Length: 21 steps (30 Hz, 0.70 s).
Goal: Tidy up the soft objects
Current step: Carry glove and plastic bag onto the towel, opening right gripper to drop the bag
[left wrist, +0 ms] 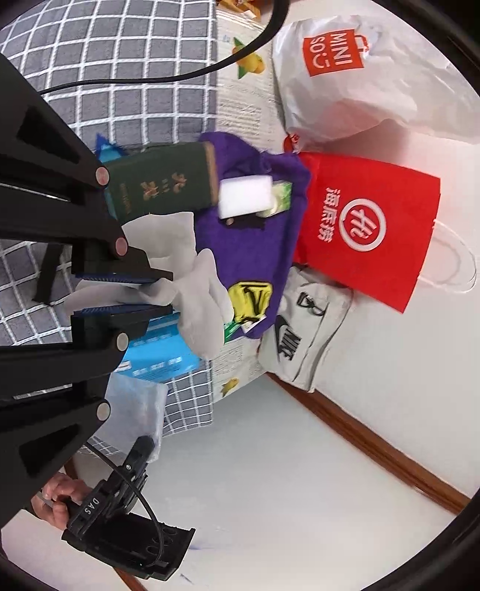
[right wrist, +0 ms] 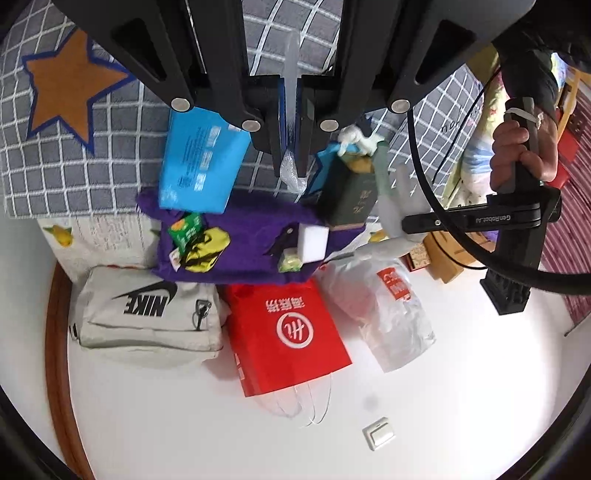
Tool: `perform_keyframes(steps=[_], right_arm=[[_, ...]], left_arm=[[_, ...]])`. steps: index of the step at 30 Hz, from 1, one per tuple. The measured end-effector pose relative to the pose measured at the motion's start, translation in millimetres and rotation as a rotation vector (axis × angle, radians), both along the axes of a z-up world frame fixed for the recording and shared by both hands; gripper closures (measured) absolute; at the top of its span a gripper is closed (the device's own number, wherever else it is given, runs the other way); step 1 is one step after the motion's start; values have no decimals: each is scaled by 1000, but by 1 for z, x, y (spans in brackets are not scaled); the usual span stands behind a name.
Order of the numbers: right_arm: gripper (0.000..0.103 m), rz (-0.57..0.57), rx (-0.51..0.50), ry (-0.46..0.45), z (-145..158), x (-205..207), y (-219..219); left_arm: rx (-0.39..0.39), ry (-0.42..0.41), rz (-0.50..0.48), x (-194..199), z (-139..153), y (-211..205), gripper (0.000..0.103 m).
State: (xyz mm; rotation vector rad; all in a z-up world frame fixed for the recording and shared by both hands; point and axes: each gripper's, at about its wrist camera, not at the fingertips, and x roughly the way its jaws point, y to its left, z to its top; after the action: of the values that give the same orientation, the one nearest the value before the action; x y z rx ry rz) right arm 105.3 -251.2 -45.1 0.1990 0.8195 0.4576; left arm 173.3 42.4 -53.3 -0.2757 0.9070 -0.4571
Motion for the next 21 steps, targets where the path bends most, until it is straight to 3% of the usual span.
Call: perform_keyframes(steps=[8,21], right_arm=[[99,1,7,0,6,41,6],[99,-6,-6,1,0,144,22]], left_arm=[[13,-9,13,34,5,12,93],[30,12,22,85,-1,15,93]])
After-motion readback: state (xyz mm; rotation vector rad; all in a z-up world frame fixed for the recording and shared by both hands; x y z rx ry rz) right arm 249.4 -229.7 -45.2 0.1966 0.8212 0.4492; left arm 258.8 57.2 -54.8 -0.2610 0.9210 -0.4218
